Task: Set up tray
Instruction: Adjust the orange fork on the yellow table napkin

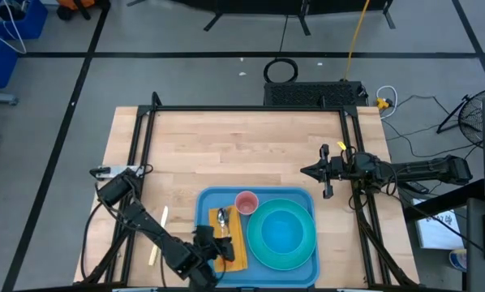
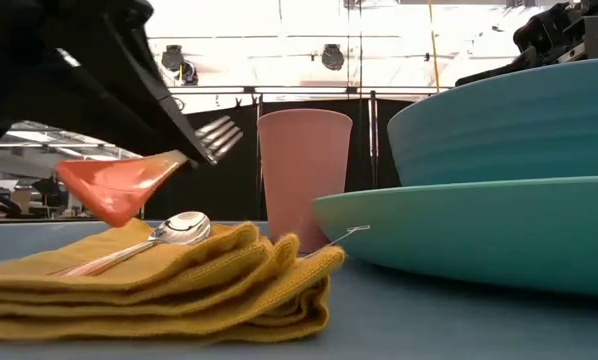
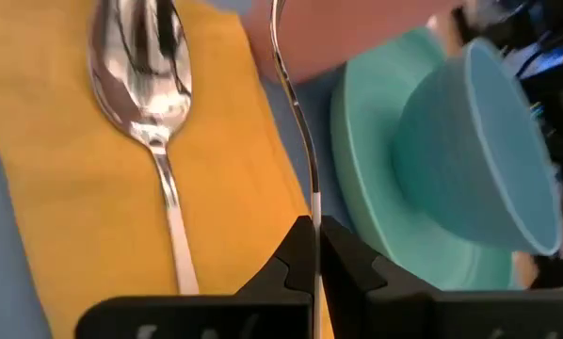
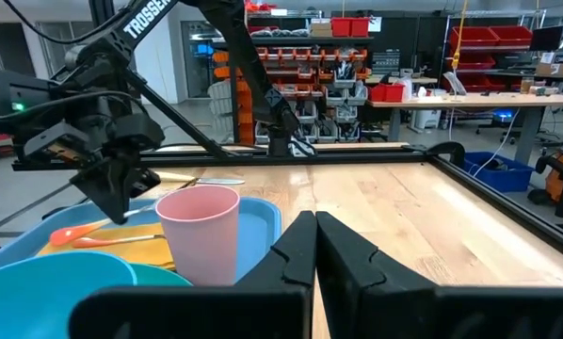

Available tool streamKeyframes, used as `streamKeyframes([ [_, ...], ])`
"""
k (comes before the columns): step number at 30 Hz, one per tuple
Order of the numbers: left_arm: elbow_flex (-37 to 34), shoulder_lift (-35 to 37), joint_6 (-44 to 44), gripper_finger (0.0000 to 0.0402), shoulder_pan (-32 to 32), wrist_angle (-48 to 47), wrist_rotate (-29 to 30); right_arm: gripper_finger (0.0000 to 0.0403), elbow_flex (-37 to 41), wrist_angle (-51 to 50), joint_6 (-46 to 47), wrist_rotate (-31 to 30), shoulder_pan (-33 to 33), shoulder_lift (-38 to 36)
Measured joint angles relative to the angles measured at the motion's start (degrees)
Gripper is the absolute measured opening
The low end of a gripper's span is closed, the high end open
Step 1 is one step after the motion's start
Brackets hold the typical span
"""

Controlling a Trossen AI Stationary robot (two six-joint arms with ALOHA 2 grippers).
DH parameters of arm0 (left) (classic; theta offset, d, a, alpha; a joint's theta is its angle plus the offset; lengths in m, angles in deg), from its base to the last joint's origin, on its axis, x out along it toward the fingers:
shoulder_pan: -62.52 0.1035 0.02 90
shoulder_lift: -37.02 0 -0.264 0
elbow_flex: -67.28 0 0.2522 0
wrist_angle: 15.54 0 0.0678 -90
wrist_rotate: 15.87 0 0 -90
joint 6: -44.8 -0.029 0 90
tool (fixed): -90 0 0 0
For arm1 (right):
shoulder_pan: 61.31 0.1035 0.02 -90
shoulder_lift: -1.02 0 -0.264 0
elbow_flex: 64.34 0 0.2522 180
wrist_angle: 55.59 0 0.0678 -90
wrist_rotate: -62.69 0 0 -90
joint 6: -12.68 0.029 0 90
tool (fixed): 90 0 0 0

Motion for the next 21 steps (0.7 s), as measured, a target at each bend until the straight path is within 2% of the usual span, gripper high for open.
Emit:
streamKeyframes([
  [5, 3.1, 0.0, -5.3, 0.0004, 2.8, -1.1, -6.3, 0.0, 0.0, 0.0, 0.0, 0.0, 0.0, 0.0],
  [11, 7.2, 0.0, -4.5, 0.0004, 5.0, -10.0, -12.5, 0.0, 0.0, 0.1, 0.0, 0.0, 0.0, 0.0],
  [21, 7.2, -0.8, -0.3, 0.0004, 5.0, -9.6, -11.9, 0.0, 0.0, 0.1, -0.3, 0.2, 0.0, 0.0],
])
